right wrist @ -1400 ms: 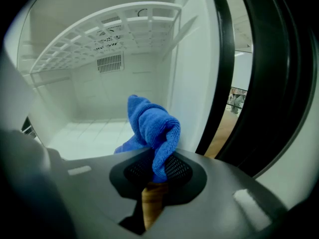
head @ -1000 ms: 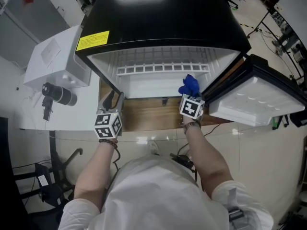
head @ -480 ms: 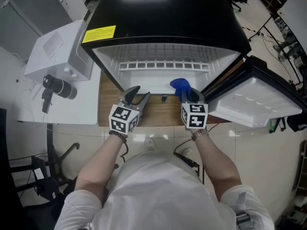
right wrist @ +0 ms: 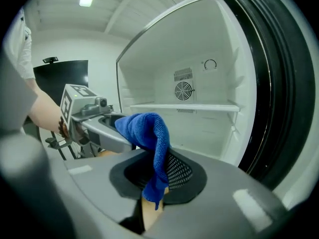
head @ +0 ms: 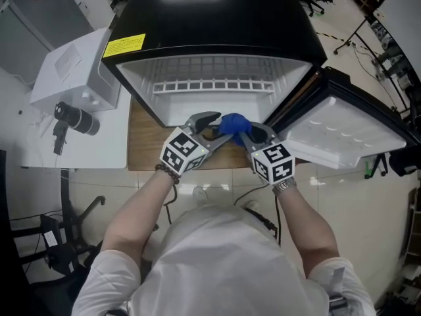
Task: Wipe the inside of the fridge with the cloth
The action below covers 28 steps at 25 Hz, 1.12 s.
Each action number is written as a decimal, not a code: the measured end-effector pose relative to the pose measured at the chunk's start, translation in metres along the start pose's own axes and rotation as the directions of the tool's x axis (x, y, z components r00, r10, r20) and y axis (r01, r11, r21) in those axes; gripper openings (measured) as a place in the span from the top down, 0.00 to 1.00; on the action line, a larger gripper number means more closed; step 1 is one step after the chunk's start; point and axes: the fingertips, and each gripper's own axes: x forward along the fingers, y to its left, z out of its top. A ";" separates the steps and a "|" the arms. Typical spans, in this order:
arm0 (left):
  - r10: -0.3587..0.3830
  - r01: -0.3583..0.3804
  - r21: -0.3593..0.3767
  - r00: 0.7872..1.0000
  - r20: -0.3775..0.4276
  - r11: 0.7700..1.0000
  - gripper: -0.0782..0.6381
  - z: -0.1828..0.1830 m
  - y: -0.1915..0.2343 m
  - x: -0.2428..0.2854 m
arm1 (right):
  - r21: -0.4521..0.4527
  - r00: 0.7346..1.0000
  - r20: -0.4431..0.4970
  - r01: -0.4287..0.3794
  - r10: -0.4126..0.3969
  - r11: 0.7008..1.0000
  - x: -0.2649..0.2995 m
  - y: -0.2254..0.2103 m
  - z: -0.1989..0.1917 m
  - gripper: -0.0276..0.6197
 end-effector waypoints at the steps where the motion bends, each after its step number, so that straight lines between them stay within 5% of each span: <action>1: -0.026 0.026 0.002 1.000 -0.001 1.000 0.51 0.002 -0.006 0.003 | -0.006 1.000 -0.002 -0.019 0.019 1.000 -0.003 0.001 0.000 0.89; 9: -0.181 0.181 -0.027 0.983 0.007 0.983 0.59 0.012 -0.043 0.014 | -0.051 0.987 -0.005 -0.162 0.162 0.986 -0.027 0.008 0.004 0.89; 15: -0.160 0.160 -0.002 0.987 0.020 0.987 0.77 0.019 -0.045 0.014 | -0.083 0.976 -0.017 -0.216 0.215 0.973 -0.038 0.013 0.010 0.89; 23: 0.013 -0.014 0.042 1.000 0.021 0.999 0.80 0.021 -0.027 0.024 | -0.072 0.999 -0.037 -0.027 0.025 0.997 -0.038 -0.006 0.004 0.85; 28: 0.084 -0.084 0.042 0.996 0.011 0.996 0.80 0.016 -0.017 0.040 | -0.048 0.990 -0.055 0.126 -0.129 0.991 -0.049 -0.028 -0.001 0.83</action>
